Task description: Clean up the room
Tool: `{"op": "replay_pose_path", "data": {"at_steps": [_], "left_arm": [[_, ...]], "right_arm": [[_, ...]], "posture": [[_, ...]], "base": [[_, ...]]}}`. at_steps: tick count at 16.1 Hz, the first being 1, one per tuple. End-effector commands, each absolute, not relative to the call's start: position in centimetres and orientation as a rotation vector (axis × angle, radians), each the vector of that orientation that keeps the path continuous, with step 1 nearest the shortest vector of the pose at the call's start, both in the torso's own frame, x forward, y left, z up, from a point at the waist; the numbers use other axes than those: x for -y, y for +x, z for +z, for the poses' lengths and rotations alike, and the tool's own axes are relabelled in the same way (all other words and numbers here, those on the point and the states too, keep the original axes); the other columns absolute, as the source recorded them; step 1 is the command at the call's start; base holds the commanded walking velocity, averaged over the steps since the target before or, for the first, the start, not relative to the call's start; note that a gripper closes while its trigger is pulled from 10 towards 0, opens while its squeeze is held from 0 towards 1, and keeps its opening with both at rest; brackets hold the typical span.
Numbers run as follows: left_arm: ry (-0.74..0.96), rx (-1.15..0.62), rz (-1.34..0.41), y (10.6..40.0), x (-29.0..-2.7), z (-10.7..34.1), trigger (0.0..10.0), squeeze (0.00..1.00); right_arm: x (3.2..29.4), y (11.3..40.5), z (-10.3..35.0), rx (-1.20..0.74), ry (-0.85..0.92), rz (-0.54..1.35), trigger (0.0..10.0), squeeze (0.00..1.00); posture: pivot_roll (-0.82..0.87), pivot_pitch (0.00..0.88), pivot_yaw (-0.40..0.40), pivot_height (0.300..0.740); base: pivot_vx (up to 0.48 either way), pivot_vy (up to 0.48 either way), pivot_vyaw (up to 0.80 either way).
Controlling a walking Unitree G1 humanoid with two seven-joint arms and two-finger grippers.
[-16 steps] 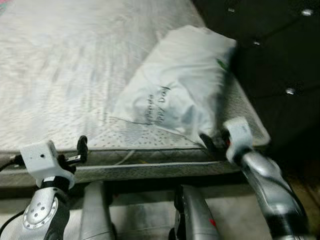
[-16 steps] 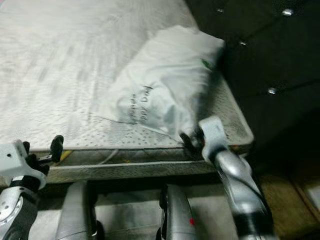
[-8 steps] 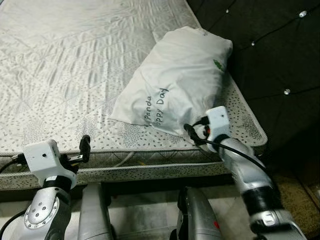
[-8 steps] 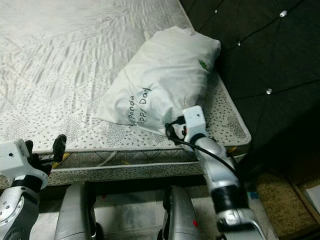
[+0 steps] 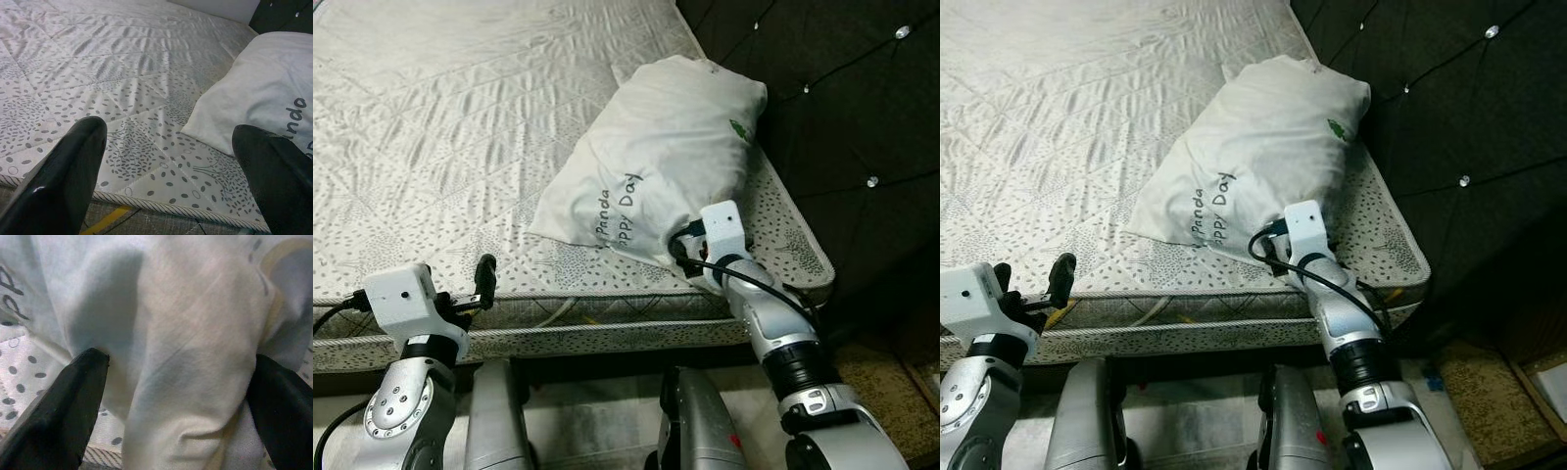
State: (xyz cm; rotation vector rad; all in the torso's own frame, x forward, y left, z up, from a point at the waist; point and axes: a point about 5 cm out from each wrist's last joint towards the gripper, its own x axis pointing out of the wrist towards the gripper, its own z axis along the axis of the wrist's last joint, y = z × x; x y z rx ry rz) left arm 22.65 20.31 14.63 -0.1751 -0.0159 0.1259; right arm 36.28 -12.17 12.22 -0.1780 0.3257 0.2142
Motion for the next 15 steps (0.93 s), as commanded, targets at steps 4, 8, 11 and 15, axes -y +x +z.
{"op": "replay_pose_path", "data": {"at_steps": [4, 8, 11, 15], "left_arm": [[-0.179, -0.012, 0.11, 22.3, -20.2, 14.1, 10.0, 0.0], [-0.165, -0.035, 0.111, 20.6, -19.8, 13.6, 10.0, 0.0], [-0.172, -0.077, 0.138, 19.3, -19.8, 12.7, 10.0, 0.0], [-0.185, -0.095, 0.087, 19.6, -18.9, 12.6, 10.0, 0.0]], "right_arm": [[11.7, 36.6, 12.0, -0.3, -0.163, 0.186, 10.0, 0.0], [11.0, 36.2, 11.6, -0.272, -0.164, 0.201, 10.0, 0.0], [10.4, 35.4, 9.9, -0.297, -0.147, 0.196, 10.0, 0.0], [9.4, 36.0, 10.4, -0.261, -0.115, 0.147, 10.0, 0.0]], "posture": [[0.03, 0.1, -0.099, 0.529], [0.04, 0.13, -0.134, 0.529], [0.06, 0.139, -0.126, 0.529], [0.04, 0.182, -0.119, 0.529]], "base": [[0.0, 0.0, 0.0], [0.0, 0.0, 0.0], [0.0, 0.0, 0.0], [0.0, 0.0, 0.0]]}}
